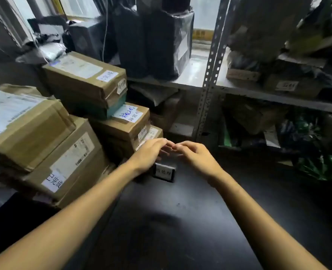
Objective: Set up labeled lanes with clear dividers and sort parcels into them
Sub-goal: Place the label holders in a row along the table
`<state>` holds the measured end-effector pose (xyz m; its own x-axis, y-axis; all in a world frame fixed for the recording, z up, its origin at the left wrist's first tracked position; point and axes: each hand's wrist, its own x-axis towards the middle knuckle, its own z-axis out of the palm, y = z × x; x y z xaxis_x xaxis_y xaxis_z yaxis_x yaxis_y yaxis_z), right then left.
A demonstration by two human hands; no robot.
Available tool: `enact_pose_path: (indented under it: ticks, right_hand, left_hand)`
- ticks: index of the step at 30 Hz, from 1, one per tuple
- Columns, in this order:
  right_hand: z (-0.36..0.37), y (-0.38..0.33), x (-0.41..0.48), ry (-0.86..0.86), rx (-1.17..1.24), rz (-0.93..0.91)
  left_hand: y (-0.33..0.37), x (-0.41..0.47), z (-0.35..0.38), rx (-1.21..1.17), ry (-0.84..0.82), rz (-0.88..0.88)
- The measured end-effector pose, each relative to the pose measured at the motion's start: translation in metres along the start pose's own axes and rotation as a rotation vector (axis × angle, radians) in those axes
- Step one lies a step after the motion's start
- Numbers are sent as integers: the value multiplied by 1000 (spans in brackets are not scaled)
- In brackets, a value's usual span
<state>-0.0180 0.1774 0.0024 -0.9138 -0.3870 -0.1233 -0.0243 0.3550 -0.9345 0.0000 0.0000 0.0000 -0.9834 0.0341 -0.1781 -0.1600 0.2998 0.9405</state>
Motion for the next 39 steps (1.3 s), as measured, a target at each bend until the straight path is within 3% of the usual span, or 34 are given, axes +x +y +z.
enact_pose_path:
  ticks: [10, 14, 18, 23, 26, 32, 36, 39]
  right_hand:
    - [38, 117, 85, 66, -378, 49]
    - [80, 150, 99, 56, -606, -7]
    - [99, 166, 101, 89, -684, -74]
    - [87, 161, 101, 83, -655, -147]
    - [79, 149, 98, 102, -602, -167]
    - [42, 105, 91, 213, -548, -233]
    - [-5, 88, 87, 311, -588, -249]
    - [-38, 95, 81, 276, -620, -216]
  left_hand:
    - [-89, 69, -8, 16, 156, -30]
    - [-111, 78, 3, 94, 254, 133]
    - [-118, 72, 7, 154, 306, 282]
    - [-115, 69, 11, -212, 311, 119]
    - [-108, 68, 12, -245, 301, 112]
    - [-72, 72, 11, -163, 326, 226]
    - [-50, 87, 23, 107, 244, 245]
    - [-46, 98, 46, 256, 163, 237]
